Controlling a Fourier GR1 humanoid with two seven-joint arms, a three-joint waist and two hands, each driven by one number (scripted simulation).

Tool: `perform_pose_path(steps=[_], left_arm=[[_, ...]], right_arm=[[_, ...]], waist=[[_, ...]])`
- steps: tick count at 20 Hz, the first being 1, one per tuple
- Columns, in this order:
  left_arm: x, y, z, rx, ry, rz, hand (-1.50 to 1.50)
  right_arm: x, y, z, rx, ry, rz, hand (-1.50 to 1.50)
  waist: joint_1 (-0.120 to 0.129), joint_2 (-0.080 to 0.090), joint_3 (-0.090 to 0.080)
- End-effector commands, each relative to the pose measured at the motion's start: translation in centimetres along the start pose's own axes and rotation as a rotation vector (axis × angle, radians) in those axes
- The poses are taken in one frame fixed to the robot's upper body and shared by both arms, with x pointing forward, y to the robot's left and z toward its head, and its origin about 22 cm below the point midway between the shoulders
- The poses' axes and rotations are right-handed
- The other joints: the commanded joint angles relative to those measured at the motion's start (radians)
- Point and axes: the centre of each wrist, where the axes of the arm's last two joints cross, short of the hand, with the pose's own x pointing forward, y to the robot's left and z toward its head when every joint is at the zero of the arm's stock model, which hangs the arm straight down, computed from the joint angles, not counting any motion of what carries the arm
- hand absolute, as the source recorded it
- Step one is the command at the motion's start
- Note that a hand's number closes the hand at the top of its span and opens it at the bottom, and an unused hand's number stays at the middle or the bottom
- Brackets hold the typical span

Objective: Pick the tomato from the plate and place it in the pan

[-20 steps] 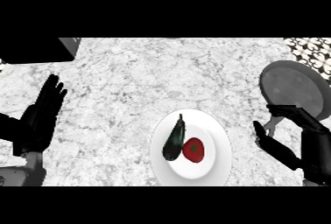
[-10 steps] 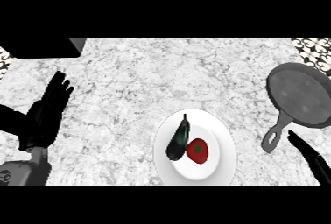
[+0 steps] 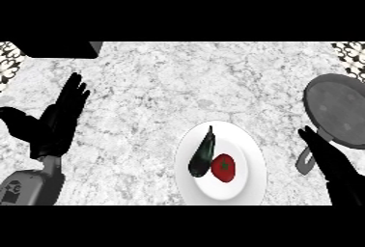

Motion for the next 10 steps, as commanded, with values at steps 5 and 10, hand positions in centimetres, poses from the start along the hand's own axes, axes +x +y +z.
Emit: perform_pose_path(steps=[5,10], left_arm=[[0.2,0.5,-1.1,0.004,0.001,-0.017,0.00],[-0.7,1.5,1.4,0.009,0.006,-0.006,0.00]], right_arm=[[3.1,3.2,-2.3,0.387,0.136,0.177,-1.50],[6.2,3.6,-2.0,0.476,0.137,0.238,-1.50]], waist=[[0.007,0.005,0.001],[-0.006,-0.006,0.002]])
